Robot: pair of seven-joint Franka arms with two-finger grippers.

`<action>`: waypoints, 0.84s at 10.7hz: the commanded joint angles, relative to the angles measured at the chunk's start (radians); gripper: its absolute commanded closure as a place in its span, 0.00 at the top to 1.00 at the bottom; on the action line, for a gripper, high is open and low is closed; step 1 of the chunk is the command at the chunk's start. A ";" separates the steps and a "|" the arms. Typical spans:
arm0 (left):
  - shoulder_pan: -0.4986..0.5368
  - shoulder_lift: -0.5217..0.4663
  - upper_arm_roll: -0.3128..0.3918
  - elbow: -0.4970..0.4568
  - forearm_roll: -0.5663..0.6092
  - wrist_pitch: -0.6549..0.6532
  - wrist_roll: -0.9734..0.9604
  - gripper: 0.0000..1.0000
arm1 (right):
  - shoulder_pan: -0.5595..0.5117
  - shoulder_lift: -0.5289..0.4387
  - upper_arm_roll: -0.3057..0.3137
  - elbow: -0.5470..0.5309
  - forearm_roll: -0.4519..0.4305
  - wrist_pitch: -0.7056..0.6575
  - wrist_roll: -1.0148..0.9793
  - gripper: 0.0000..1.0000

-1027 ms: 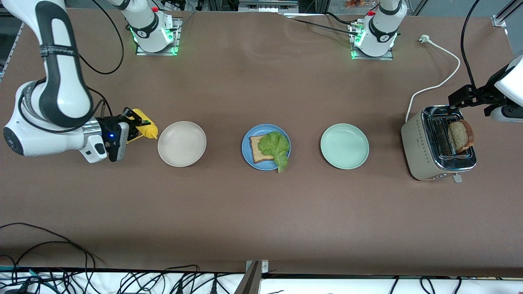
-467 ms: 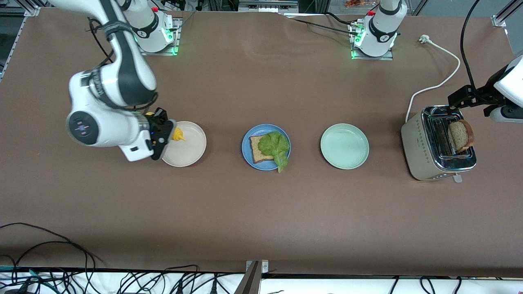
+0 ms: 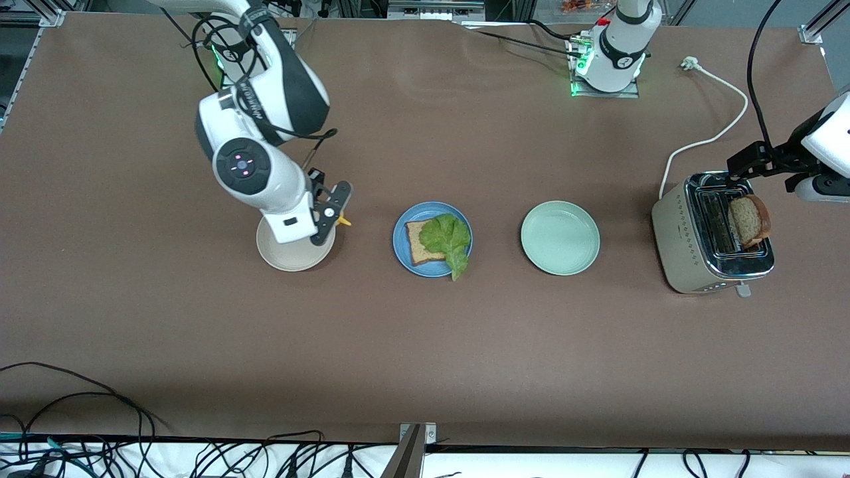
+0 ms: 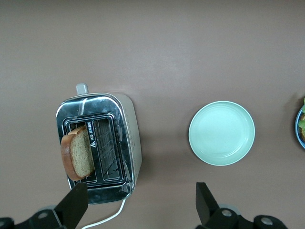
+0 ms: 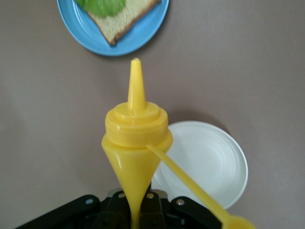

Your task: Make sandwich in blue plate with both arms

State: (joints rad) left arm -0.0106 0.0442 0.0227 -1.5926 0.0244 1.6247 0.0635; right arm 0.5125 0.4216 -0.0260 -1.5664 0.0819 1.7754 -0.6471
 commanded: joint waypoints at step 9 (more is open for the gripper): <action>0.009 -0.009 0.005 -0.014 -0.012 0.006 0.067 1.00 | 0.296 0.245 -0.006 0.242 -0.431 0.025 0.270 0.06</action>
State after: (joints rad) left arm -0.0066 0.0450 0.0261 -1.5965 0.0244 1.6255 0.1035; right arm 0.7443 0.6044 -0.0225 -1.3981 -0.2056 1.8321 -0.3895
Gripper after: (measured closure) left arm 0.000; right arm 0.943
